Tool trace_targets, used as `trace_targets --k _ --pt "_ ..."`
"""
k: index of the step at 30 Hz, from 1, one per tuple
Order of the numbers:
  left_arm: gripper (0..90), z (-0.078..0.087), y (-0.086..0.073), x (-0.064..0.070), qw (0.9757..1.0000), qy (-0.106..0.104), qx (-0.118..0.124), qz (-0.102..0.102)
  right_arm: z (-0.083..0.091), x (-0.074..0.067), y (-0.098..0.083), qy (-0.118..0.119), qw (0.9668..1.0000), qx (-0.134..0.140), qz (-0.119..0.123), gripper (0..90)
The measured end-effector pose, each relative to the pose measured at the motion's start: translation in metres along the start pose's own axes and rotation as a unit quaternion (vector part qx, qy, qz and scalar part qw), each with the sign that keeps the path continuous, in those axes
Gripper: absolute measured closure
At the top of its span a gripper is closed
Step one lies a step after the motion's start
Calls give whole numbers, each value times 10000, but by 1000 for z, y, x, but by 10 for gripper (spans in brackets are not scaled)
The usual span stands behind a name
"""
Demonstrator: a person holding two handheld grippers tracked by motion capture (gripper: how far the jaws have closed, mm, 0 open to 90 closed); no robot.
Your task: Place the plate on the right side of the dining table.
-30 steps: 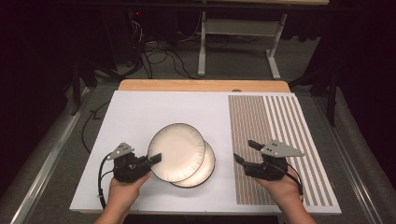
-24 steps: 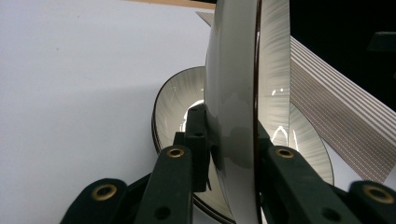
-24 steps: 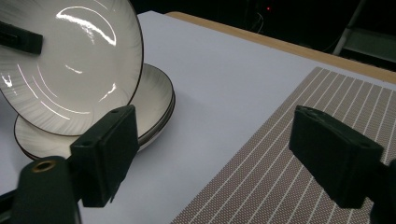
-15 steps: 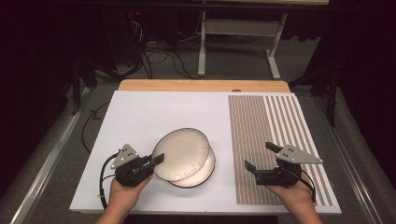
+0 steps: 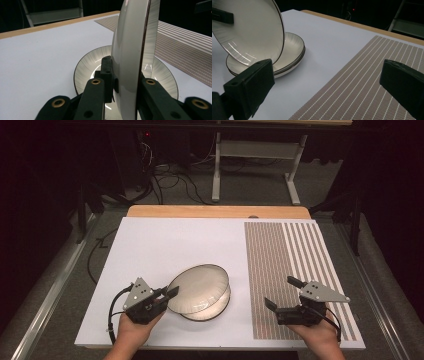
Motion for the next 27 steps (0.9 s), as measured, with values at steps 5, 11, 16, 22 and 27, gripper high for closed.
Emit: trace_targets --k 5,11,16,22,27 --pt "801 0 0 -1 10000 -29 -1 21 -5 -4 2 28 10000 16 -71 5" --pt "800 0 0 -1 10000 -33 -3 13 -15 -13 6 155 9999 -27 -59 9" --pt "800 -1 0 -2 10000 -77 4 -2 -35 -27 9 338 9992 -190 -31 28" --pt "799 -1 -1 -3 10000 -88 -5 -17 -56 -40 11 507 9982 -330 34 63" --pt "798 -1 -1 -3 10000 -92 -19 -24 -76 -49 11 598 9970 -497 50 114"
Point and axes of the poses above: each handheld gripper's, and its own axes: z roughly backward along the jaws, y roughly out of its top, x roughly to its right, the point moved 1 cm from there along -z, roughly forward along the jaws, and after that the axes turned 14 degrees about -z, right-handed, at the moved point
